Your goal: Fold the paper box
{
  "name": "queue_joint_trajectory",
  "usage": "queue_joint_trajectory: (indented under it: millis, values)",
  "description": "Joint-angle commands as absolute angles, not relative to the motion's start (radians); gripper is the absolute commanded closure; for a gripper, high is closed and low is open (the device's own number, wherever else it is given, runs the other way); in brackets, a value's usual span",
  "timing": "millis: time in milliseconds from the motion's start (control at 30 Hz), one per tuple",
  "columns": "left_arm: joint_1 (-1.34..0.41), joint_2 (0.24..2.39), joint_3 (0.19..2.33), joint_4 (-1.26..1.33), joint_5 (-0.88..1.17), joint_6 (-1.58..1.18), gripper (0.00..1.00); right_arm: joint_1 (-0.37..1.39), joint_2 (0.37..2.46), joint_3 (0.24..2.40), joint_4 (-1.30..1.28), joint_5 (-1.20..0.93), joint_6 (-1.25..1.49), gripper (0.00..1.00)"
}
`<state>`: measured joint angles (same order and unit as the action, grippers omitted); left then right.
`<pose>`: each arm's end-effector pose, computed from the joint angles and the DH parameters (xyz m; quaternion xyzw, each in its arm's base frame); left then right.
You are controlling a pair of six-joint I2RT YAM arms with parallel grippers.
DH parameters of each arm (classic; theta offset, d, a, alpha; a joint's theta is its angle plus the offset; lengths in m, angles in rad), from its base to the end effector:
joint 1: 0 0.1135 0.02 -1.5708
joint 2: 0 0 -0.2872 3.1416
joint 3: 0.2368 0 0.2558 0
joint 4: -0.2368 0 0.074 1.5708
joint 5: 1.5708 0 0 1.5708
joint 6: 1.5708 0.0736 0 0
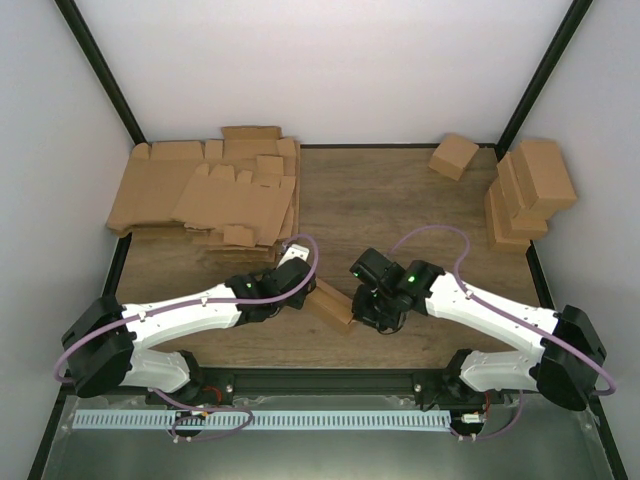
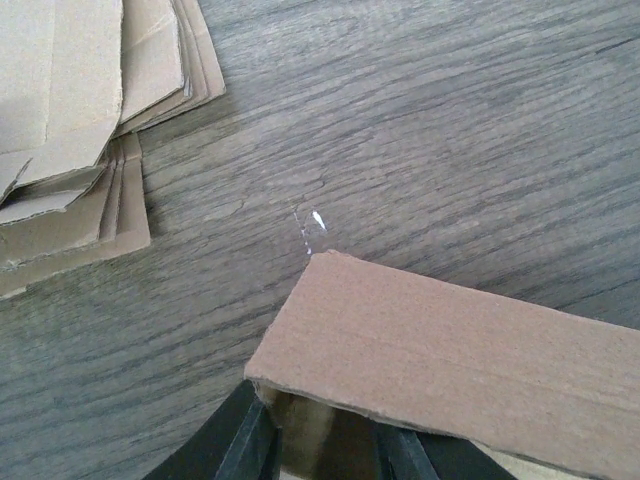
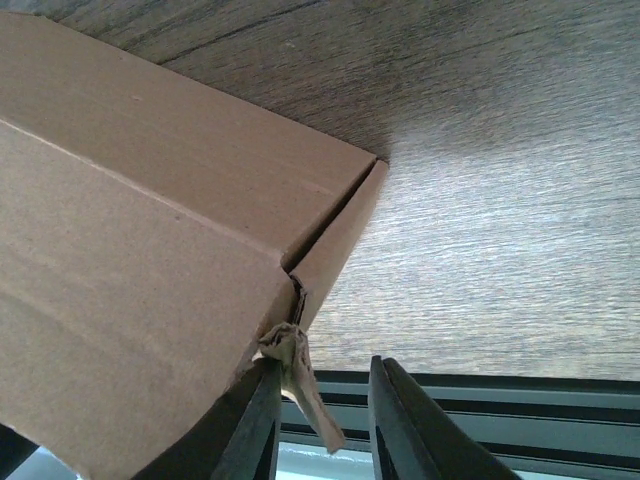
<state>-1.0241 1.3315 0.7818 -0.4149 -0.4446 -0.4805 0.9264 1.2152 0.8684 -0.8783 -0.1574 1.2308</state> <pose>0.1702 -0.2187 0.1984 0.1865 0.9144 -0.0453 0.3563 0.1253 0.1860 0.2166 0.1355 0.9727 0.1877 0.0128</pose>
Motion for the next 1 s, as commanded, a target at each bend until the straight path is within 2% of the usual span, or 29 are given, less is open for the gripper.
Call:
queue_joint_trajectory:
  millis: [0, 233, 967]
  values:
    - [-1.049, 1.339, 0.806, -0.408, -0.383, -0.492, 0.74, 0.934, 1.192, 0.933, -0.8, -0.161, 1.231, 0.74]
    - [-1.051, 1.334, 0.806, -0.414, -0.383, -0.494, 0.74, 0.934, 1.174, 0.948, -0.789, -0.141, 1.232, 0.94]
    - [-1.061, 1.367, 0.821, -0.408, -0.375, -0.51, 0.74, 0.934, 1.227, 0.857, -0.72, -0.195, 1.257, 0.98]
